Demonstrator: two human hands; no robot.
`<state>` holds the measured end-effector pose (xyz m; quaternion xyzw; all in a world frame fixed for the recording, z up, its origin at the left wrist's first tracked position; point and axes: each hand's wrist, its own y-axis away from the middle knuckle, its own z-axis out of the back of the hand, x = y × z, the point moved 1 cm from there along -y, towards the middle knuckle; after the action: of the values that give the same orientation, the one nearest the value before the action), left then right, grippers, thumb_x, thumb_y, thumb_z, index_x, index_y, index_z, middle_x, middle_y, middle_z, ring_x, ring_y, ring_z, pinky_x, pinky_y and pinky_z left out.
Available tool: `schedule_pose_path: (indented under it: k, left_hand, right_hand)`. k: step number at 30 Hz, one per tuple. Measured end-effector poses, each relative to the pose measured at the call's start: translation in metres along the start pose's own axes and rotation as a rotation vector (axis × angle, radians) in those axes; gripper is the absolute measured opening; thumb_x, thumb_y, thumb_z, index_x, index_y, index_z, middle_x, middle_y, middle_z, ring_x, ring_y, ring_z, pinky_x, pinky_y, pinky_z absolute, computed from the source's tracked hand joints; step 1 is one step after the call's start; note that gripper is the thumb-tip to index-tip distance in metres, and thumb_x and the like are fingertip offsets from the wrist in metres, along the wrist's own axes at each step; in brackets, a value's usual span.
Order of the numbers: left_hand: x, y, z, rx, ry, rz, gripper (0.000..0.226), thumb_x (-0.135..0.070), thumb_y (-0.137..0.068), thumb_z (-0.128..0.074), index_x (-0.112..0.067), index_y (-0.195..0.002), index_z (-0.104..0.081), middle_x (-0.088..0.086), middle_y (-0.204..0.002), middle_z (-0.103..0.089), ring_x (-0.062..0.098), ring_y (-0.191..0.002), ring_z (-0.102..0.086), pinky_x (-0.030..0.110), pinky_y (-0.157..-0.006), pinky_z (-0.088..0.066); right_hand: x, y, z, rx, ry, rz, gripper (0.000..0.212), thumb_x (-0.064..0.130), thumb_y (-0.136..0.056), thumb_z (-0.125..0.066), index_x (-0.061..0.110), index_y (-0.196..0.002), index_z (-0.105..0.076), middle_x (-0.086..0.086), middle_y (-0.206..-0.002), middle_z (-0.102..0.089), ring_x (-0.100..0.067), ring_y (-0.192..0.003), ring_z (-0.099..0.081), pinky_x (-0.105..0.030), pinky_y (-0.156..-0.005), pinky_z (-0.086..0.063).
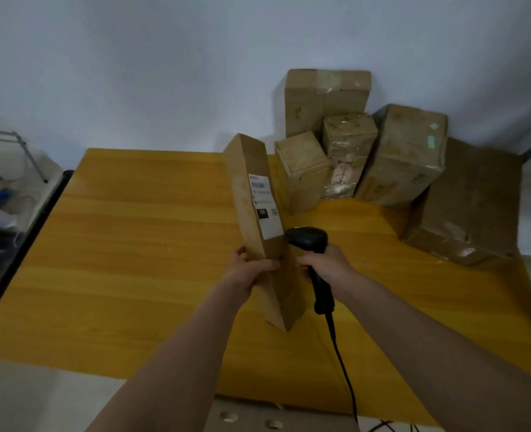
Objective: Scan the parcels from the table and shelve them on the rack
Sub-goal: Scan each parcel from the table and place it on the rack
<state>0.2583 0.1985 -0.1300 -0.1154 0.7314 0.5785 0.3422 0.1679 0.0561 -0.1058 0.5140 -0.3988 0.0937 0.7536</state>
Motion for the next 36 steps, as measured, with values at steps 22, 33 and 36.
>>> schedule_pose_path:
  k: [22, 33, 36]
  left_hand:
    - [-0.045, 0.117, -0.026, 0.248, -0.203, -0.308, 0.098, 0.022, -0.068, -0.065, -0.030, -0.143, -0.028, 0.014, -0.132, -0.050, 0.034, -0.117, -0.052, 0.039, -0.072, -0.052]
    - [-0.049, 0.144, -0.007, 0.359, -0.289, -0.307, 0.094, 0.025, -0.068, -0.060, -0.028, -0.139, -0.030, 0.011, -0.130, -0.050, 0.033, -0.117, -0.049, 0.038, -0.075, -0.050]
    - [-0.047, 0.147, 0.003, 0.393, -0.247, -0.299, 0.096, 0.027, -0.067, -0.056, -0.027, -0.142, -0.032, 0.013, -0.129, -0.052, 0.035, -0.117, -0.050, 0.039, -0.077, -0.050]
  right_hand:
    - [0.047, 0.185, 0.067, -0.176, 0.049, 0.537, 0.007, 0.003, -0.086, -0.066, 0.006, -0.092, -0.066, -0.020, -0.085, -0.067, -0.024, -0.070, -0.061, -0.049, -0.076, -0.055]
    - [0.036, 0.259, 0.043, -0.198, -0.080, 0.583, 0.013, 0.005, -0.086, -0.067, 0.017, -0.088, -0.064, -0.004, -0.079, -0.066, -0.011, -0.064, -0.060, -0.017, -0.057, -0.050]
    - [0.028, 0.274, 0.035, -0.204, -0.106, 0.594, 0.011, 0.005, -0.086, -0.068, 0.015, -0.090, -0.065, -0.011, -0.086, -0.068, -0.013, -0.066, -0.061, -0.018, -0.058, -0.051]
